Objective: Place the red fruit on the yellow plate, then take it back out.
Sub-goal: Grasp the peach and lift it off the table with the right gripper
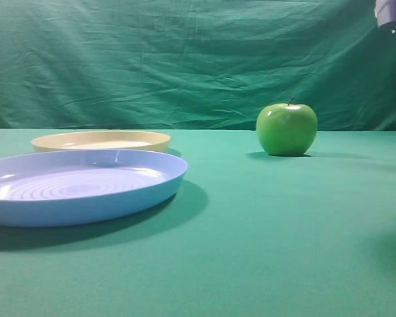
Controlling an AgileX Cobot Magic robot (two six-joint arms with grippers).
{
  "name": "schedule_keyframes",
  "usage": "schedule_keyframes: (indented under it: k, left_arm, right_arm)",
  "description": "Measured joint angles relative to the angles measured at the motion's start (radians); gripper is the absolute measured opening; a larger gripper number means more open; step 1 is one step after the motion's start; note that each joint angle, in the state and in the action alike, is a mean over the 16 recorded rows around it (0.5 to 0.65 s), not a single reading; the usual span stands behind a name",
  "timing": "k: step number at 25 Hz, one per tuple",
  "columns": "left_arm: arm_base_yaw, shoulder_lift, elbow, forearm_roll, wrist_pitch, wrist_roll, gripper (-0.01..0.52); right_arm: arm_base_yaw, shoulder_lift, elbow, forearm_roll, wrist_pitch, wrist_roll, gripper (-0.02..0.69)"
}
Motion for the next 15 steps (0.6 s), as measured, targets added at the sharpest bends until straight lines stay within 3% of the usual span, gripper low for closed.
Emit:
schedule_keyframes:
  k: [8,15]
  left_arm:
    - [0.000,0.000,0.000,0.000,0.000,0.000,0.000]
    - [0.000,0.000,0.000,0.000,0.000,0.000,0.000]
  right_arm:
    - [0.001,0.005,-0.152,0.007,0.123,-0.009,0.214]
    - [0.037,0.020,-0.398,0.030,0.216,-0.049,0.185]
